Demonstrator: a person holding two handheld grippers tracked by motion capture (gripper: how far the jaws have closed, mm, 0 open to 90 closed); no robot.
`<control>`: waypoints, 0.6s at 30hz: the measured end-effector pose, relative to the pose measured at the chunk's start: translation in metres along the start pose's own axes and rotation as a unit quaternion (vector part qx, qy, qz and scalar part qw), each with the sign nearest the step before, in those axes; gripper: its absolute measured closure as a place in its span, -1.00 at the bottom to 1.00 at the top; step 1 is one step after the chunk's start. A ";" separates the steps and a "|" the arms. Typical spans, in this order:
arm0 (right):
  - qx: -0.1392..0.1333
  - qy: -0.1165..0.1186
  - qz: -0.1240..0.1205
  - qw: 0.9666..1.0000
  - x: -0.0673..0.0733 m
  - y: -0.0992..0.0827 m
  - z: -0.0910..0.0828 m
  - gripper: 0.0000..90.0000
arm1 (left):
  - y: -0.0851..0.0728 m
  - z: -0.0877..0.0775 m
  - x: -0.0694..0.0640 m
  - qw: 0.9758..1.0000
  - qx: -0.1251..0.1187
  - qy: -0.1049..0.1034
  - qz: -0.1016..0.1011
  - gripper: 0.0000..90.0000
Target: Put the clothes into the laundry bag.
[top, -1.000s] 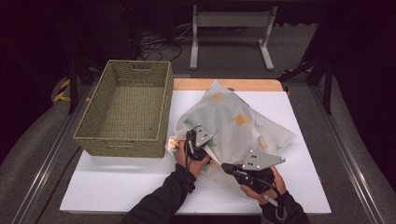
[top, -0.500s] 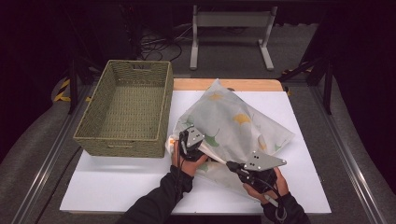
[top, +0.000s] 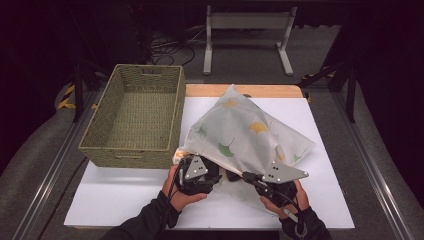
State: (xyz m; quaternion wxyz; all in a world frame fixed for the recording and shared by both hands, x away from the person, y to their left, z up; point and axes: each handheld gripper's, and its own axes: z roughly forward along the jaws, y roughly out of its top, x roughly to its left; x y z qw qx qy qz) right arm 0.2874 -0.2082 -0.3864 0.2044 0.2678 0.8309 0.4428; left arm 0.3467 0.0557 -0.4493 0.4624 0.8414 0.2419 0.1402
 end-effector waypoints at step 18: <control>0.014 0.006 0.006 1.000 0.000 -0.004 0.009 0.99 | 0.020 0.053 -0.008 0.997 0.022 -0.060 -0.042 -0.48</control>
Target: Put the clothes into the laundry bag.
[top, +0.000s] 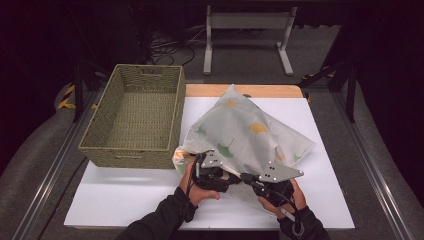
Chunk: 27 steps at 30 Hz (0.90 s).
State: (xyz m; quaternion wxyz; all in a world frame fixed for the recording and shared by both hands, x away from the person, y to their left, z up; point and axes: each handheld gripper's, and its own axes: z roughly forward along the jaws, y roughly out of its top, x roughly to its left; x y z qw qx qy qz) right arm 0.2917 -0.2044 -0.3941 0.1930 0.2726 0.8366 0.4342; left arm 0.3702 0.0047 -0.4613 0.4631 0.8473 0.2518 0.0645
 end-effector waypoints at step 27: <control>-0.025 0.063 0.005 0.998 0.005 0.011 -0.017 1.00 | 0.029 0.020 0.029 0.982 -0.076 0.170 0.016 0.84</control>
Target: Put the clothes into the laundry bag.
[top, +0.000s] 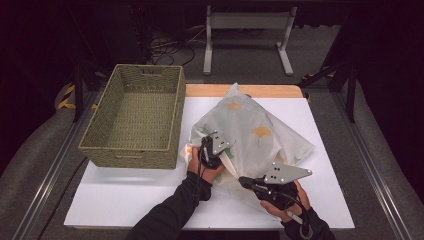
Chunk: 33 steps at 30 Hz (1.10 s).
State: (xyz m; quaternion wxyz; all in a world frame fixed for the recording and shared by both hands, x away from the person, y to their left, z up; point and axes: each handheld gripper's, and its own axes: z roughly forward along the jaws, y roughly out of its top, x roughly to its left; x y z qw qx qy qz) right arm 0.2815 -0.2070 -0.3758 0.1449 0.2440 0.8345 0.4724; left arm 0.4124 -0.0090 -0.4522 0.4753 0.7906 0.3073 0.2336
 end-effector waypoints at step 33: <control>0.031 -0.035 -0.012 0.999 -0.007 -0.010 0.011 0.99 | -0.035 -0.049 0.018 0.984 0.141 -0.102 0.027 0.45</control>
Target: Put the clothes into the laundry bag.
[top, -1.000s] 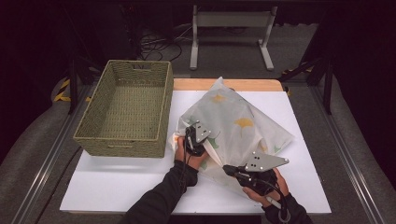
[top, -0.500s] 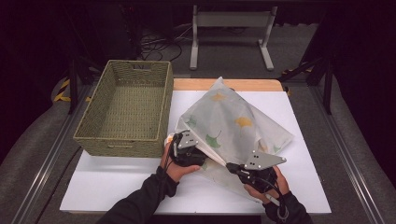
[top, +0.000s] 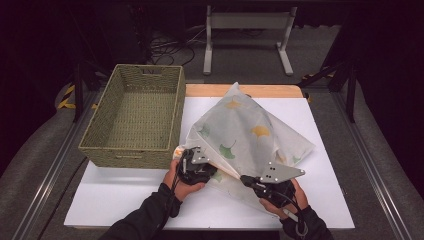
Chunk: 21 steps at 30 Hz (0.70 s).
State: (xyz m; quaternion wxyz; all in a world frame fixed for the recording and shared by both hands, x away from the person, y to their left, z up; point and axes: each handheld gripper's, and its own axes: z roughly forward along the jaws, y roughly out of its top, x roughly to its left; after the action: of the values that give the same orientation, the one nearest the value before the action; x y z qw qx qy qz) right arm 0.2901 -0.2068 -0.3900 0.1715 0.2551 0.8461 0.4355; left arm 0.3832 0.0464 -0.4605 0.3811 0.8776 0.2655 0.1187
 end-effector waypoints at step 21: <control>-0.016 0.039 0.010 0.999 0.006 0.004 0.005 0.99 | 0.057 0.056 -0.017 0.993 -0.113 -0.001 -0.025 0.92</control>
State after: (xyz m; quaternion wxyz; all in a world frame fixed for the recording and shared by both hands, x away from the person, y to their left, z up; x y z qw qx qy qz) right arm 0.2889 -0.1979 -0.3900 0.1382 0.2436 0.8426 0.4600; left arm 0.4133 -0.0299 -0.4571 0.4808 0.8223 0.2715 0.1372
